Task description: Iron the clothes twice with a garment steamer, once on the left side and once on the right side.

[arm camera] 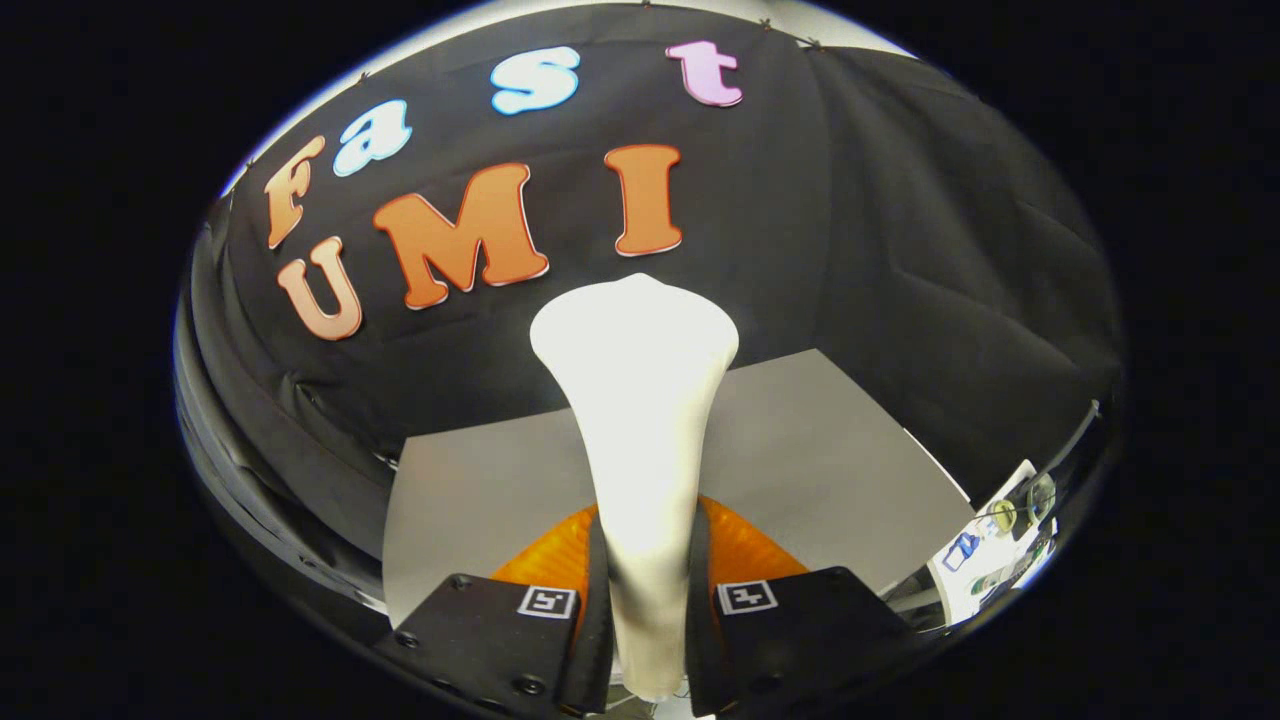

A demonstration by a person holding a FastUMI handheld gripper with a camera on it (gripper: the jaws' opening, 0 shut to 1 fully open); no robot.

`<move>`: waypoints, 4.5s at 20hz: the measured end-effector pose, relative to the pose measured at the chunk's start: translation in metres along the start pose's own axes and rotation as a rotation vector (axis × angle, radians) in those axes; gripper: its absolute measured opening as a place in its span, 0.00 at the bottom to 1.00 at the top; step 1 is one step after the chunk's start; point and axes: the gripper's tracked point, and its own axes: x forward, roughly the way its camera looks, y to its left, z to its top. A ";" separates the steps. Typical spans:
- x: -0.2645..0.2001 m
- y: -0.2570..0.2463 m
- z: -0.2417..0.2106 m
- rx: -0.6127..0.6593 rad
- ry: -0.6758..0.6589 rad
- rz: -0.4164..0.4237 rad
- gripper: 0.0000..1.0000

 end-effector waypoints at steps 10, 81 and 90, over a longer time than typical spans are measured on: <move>-0.138 0.078 -0.018 0.057 -0.205 -0.022 0.37; -0.040 0.354 -0.338 -0.178 0.255 0.074 0.38; -0.016 0.339 -0.399 -0.180 0.334 0.064 0.38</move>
